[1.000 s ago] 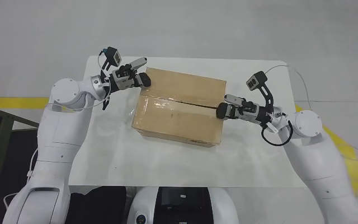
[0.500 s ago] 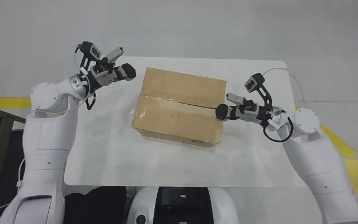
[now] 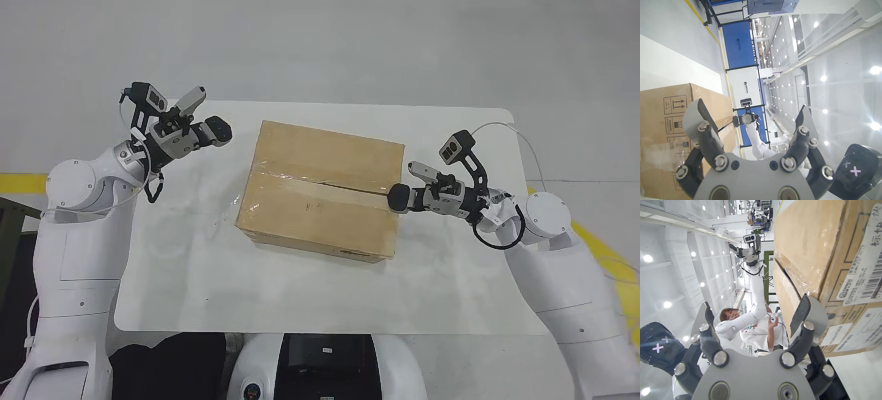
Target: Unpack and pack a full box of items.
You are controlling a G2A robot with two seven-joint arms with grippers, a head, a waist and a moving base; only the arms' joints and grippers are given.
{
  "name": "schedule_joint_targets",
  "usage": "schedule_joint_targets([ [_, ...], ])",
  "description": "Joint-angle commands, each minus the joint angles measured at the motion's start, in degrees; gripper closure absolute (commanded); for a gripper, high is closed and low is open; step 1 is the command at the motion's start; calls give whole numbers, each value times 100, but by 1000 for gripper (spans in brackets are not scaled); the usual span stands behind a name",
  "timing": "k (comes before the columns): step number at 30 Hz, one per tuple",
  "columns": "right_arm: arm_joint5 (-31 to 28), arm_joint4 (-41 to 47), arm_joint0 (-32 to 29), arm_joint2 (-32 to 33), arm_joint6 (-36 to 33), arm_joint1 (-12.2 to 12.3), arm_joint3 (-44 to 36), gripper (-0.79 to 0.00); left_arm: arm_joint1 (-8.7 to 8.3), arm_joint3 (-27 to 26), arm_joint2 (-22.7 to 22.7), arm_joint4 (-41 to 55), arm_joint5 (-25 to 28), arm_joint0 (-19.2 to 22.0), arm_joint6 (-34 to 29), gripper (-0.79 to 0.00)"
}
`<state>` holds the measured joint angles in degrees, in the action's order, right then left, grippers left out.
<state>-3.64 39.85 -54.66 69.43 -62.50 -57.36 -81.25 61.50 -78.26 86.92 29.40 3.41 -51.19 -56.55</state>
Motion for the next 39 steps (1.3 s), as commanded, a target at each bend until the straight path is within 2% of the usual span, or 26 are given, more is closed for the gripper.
schedule_joint_targets([
  [1,0,0,0,0,0,0,-1,-785,0,0,0,0,0,0,0,-785],
  [12,0,0,0,0,0,0,-1,-785,0,0,0,0,0,0,0,-785],
  [15,0,0,0,0,0,0,-1,-785,28,-77,-44,270,-196,-41,295,-785],
  [20,0,0,0,0,0,0,-1,-785,17,-288,16,229,-187,-164,612,-785],
  [23,0,0,0,0,0,0,-1,-785,5,-539,123,207,-98,-468,868,-785],
  [32,0,0,0,0,0,0,-1,-785,-28,-1317,800,159,251,-1966,1964,-785],
  [36,0,0,0,0,0,0,-1,-785,-42,-1427,1104,-53,386,-2358,2405,-785],
  [39,0,0,0,0,0,0,-1,-785,-55,-1397,1279,-286,443,-2502,2654,-785],
])
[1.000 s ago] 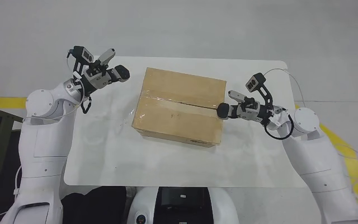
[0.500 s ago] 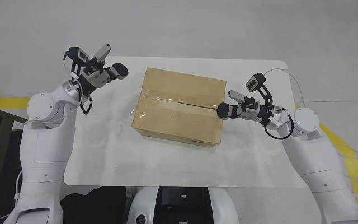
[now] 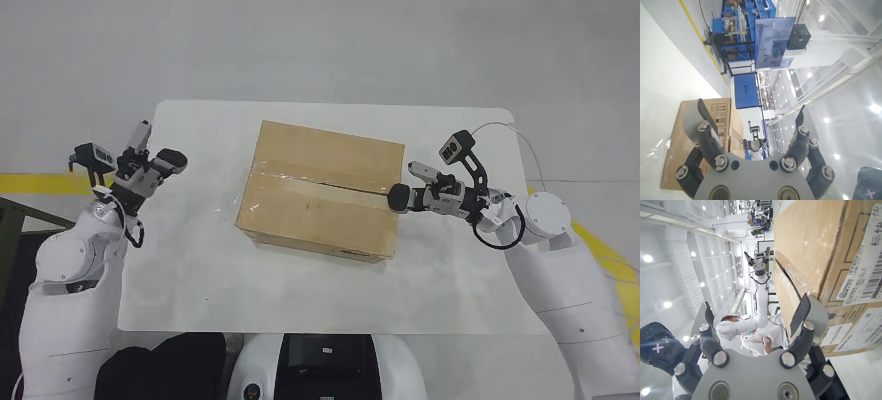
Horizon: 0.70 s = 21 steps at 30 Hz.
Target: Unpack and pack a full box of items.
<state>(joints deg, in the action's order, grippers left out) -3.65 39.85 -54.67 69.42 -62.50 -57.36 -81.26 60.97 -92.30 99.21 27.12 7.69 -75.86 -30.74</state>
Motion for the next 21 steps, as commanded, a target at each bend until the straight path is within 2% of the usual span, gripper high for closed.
schedule_joint_targets([
  [1,0,0,0,0,0,0,0,-785,-9,16,131,-147,28,-90,176,-785],
  [7,0,0,0,0,0,0,0,-785,-97,-23,618,-1085,-156,-315,338,-785],
  [14,0,0,0,0,0,0,0,-785,-201,-136,1070,-1936,-483,-545,101,-785],
  [21,0,0,0,0,0,0,0,-785,-221,-145,1137,-2071,-571,-572,24,-785],
])
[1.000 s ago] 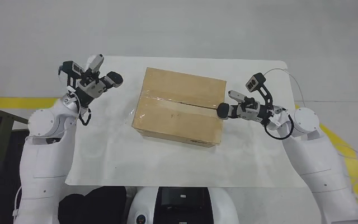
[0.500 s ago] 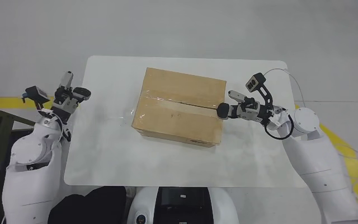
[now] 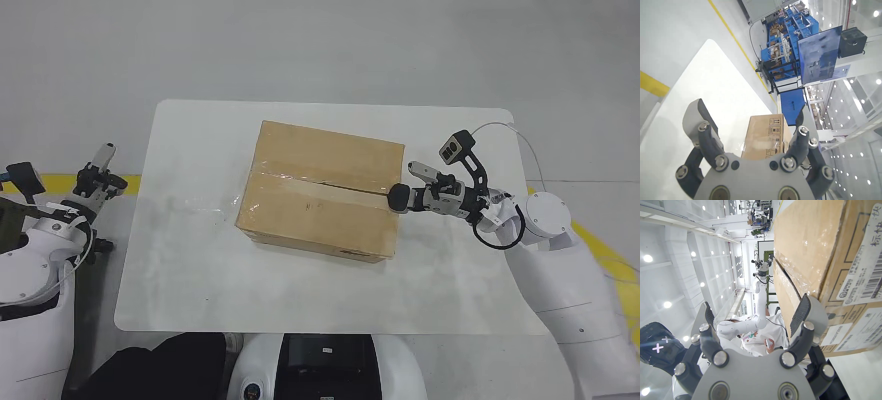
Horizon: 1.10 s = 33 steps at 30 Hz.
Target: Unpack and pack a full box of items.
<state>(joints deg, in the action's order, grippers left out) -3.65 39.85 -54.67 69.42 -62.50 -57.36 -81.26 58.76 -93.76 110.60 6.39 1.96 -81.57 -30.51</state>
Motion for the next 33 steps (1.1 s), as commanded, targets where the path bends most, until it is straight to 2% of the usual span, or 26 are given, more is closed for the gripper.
schedule_joint_targets([
  [1,0,0,0,0,0,0,0,-785,0,0,-1,2,2,0,2,-785],
  [12,0,0,0,0,0,0,0,-785,0,0,-1,2,2,0,2,-785],
  [15,0,0,0,0,0,0,0,-785,-12,-39,17,-338,-95,-70,141,-785],
  [19,0,0,0,0,0,0,0,-785,-64,-6,194,-900,-283,-127,134,-785],
  [25,0,0,0,0,0,0,0,-785,-143,-136,219,-2223,120,-270,226,-785],
  [33,0,0,0,0,0,0,0,-785,-133,-276,-481,-4014,515,-393,1014,-785],
])
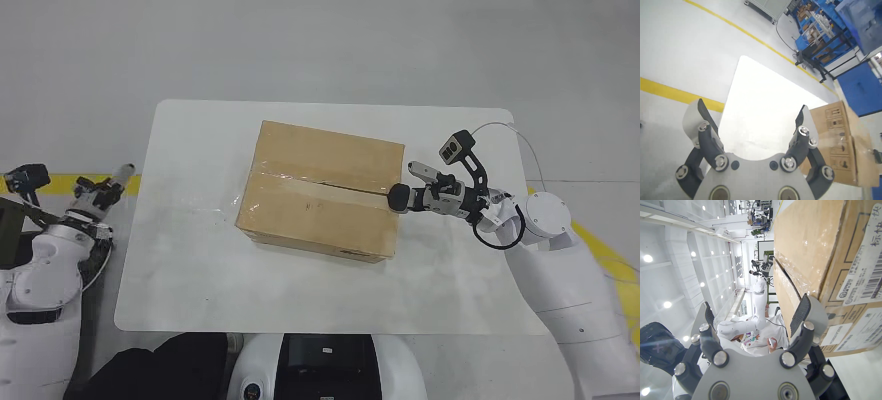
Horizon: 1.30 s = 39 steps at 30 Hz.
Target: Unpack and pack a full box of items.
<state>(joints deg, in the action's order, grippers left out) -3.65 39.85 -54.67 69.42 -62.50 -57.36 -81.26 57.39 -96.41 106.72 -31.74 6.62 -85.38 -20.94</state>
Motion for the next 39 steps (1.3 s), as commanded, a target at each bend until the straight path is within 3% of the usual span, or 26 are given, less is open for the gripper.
schedule_joint_targets([
  [1,0,0,0,0,0,0,0,-785,8,-24,-172,-309,110,-29,107,-785],
  [8,0,0,0,0,0,0,0,-785,-6,-367,-299,-1086,376,-227,122,-785],
  [30,0,0,0,0,0,0,0,-785,-6,-397,-310,-1120,373,-237,118,-785],
  [39,0,0,0,0,0,0,0,-785,-26,-1352,-259,-1925,104,-650,-546,-785],
])
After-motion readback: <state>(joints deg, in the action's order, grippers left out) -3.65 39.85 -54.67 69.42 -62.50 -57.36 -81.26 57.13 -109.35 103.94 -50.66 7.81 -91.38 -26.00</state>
